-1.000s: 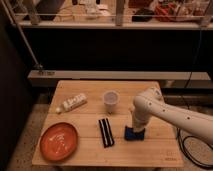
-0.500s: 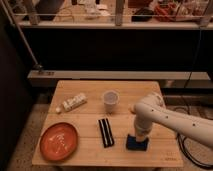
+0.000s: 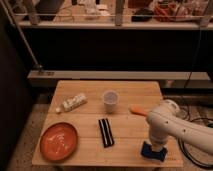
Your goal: Wipe the white sponge on the table
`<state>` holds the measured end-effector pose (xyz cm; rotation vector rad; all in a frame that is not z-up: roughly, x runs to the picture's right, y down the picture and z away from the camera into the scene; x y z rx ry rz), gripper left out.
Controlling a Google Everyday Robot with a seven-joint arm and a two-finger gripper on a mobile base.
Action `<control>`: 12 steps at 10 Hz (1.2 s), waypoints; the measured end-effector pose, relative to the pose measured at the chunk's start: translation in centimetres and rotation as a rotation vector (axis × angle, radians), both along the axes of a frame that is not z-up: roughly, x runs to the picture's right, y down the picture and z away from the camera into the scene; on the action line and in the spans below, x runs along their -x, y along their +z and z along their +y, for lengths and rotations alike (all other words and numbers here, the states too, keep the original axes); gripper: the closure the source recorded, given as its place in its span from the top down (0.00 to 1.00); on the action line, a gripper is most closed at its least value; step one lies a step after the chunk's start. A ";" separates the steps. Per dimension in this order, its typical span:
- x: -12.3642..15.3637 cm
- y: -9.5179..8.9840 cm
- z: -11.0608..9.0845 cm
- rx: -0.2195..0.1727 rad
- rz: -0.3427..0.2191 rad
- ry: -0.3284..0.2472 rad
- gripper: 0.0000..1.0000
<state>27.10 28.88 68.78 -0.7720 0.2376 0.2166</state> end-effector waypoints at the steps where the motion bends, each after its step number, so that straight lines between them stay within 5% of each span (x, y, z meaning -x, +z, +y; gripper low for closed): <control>1: -2.0 -0.6 -0.1 -0.016 0.045 0.010 0.00; 3: -4.9 0.2 -0.4 -0.047 0.082 0.025 0.00; 6: -6.6 4.8 -2.8 -0.081 0.064 0.023 0.00; 9: -6.2 10.6 -6.1 -0.101 0.004 -0.016 0.00; 12: -3.8 14.2 -8.1 -0.108 -0.066 -0.084 0.00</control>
